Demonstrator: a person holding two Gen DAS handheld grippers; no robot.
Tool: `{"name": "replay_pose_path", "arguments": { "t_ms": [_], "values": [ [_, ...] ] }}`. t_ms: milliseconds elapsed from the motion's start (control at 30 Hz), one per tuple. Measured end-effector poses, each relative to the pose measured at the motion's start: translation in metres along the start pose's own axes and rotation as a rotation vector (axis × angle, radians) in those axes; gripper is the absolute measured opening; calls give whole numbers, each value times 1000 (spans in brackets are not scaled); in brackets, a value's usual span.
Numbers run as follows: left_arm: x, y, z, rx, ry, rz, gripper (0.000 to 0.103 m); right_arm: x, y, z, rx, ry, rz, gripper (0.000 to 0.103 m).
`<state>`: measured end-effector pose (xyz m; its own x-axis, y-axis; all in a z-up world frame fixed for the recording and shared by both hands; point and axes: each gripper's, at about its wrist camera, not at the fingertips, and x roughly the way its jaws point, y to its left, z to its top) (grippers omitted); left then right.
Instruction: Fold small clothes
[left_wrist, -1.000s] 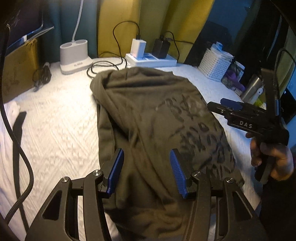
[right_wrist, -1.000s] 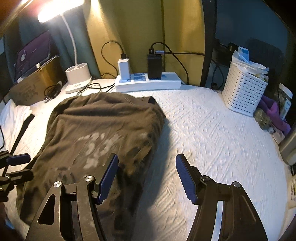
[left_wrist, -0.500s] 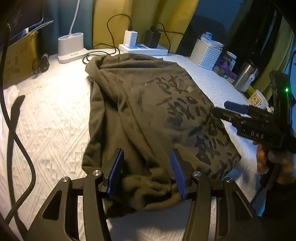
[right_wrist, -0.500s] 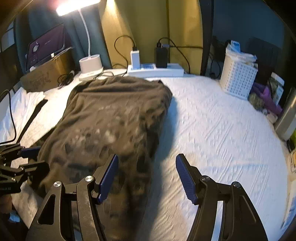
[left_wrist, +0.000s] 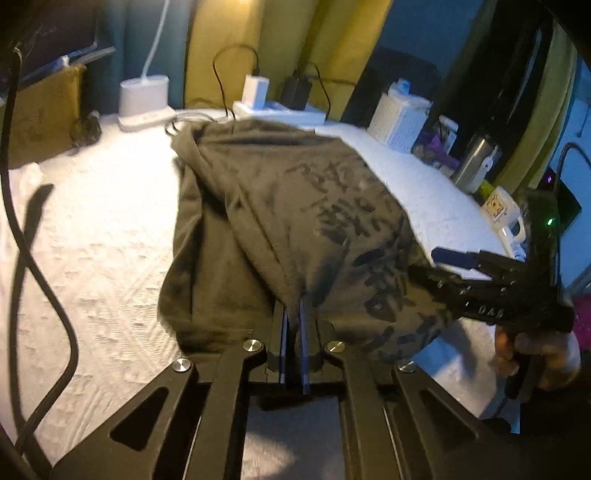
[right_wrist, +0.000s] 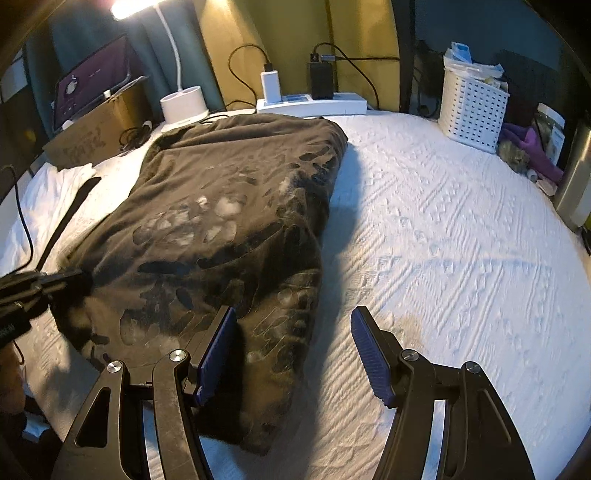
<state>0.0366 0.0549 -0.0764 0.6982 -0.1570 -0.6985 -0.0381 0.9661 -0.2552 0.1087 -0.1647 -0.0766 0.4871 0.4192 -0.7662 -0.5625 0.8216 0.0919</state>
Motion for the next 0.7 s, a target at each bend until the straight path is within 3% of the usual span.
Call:
{"name": "replay_pose_path", "arguments": {
  "t_ms": [167,400,467,500,567,700],
  "values": [
    [-19,2,-3,-8,-22,17,3,-11,11,-5,-25,-14,5,66],
    [-7,11,-19,-43,46,19,3,-11,22,-24,-21,-2,39,66],
    [-6,11,-19,-52,46,14,4,-11,27,-31,-21,-6,82,47],
    [-6,12,-19,-52,47,16,5,-13,31,-34,-25,-21,74,46],
    [-6,12,-19,-56,51,20,5,-16,37,-38,-34,-23,90,28],
    [-9,10,-18,-39,54,38,5,-23,41,-43,-18,-30,81,26]
  ]
}}
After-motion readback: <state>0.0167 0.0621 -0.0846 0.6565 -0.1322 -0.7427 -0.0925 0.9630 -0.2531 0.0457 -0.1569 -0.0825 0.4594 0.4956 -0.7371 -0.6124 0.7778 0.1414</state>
